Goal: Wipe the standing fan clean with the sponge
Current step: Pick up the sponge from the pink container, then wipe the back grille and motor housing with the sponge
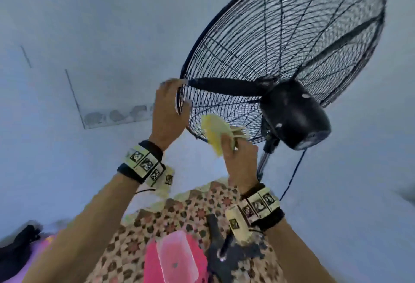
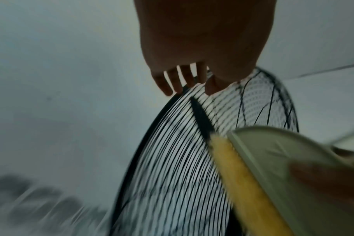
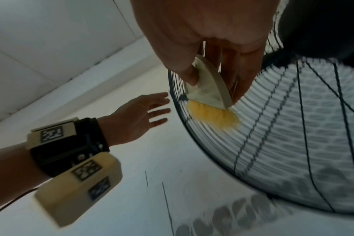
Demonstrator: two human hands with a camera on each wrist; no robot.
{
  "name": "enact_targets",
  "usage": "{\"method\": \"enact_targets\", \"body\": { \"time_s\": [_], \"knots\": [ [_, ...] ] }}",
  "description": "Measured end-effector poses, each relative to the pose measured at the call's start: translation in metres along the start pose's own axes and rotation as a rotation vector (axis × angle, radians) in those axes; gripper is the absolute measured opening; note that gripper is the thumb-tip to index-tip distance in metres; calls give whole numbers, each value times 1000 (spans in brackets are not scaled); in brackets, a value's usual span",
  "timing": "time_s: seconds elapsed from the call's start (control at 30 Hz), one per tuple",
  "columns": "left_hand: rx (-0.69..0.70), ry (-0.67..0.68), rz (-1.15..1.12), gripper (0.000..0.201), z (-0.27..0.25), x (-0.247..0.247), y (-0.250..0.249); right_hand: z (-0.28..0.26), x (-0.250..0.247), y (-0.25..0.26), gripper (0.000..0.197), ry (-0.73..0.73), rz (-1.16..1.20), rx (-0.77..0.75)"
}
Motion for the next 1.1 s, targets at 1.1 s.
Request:
{"method": "enact_targets", "body": {
  "time_s": [1.1],
  "knots": [
    [-32,247,347,102,192,62,-153,236,-180,118,35,-359,-343,-625]
  ]
}}
Point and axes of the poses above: each hand's wrist, its own z-axis towards the middle knuckle, its own x-axis out of the palm, y = z × x, the point moved 3 cm from there along z, towards the middle knuckle, and after that the axes turned 1 degree about z, right-handed, at the moved point
